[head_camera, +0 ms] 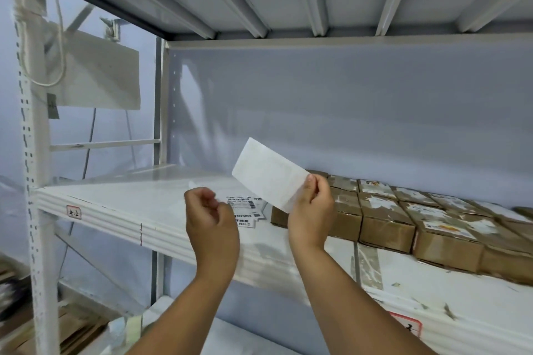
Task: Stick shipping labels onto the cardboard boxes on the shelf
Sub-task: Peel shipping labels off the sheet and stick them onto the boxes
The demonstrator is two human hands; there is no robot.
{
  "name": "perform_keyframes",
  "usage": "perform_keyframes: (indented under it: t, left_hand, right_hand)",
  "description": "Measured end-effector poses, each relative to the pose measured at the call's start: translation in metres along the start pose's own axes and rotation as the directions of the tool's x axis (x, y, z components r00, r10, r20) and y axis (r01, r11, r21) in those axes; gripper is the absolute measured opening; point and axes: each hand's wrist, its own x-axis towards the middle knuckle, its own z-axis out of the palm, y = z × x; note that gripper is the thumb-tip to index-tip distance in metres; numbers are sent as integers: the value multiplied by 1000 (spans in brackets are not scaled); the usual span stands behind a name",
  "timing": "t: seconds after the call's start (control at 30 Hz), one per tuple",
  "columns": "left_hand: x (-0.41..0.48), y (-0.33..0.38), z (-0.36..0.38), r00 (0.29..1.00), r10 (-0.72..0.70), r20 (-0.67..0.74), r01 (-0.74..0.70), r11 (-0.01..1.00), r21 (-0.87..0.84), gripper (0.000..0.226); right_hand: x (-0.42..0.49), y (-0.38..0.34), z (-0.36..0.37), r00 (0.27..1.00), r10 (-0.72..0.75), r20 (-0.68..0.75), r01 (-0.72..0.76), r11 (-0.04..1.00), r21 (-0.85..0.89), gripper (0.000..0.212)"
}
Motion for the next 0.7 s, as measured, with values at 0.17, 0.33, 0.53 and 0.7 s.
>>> perform_keyframes:
  t: [0.17,0.33,0.53,0.7]
  left_hand:
    - [-33,47,29,888,-232,398,334,919,-209,15]
    - [-48,72,50,734,-380,563,636,677,-371,27]
    - [-74,85,68,727,-353,590,585,768,-261,26]
    - [-108,102,99,685,-319,655,558,808,-189,19]
  right_hand:
    - [-3,-12,-41,880,-473,47,470,853,-226,29]
    - [7,-5,-86,597,-749,288,797,513,-319,20]
    - [19,-8,-142,561,-768,309,824,483,-296,28]
    - [37,-28,-186,903,-413,121,429,882,-193,20]
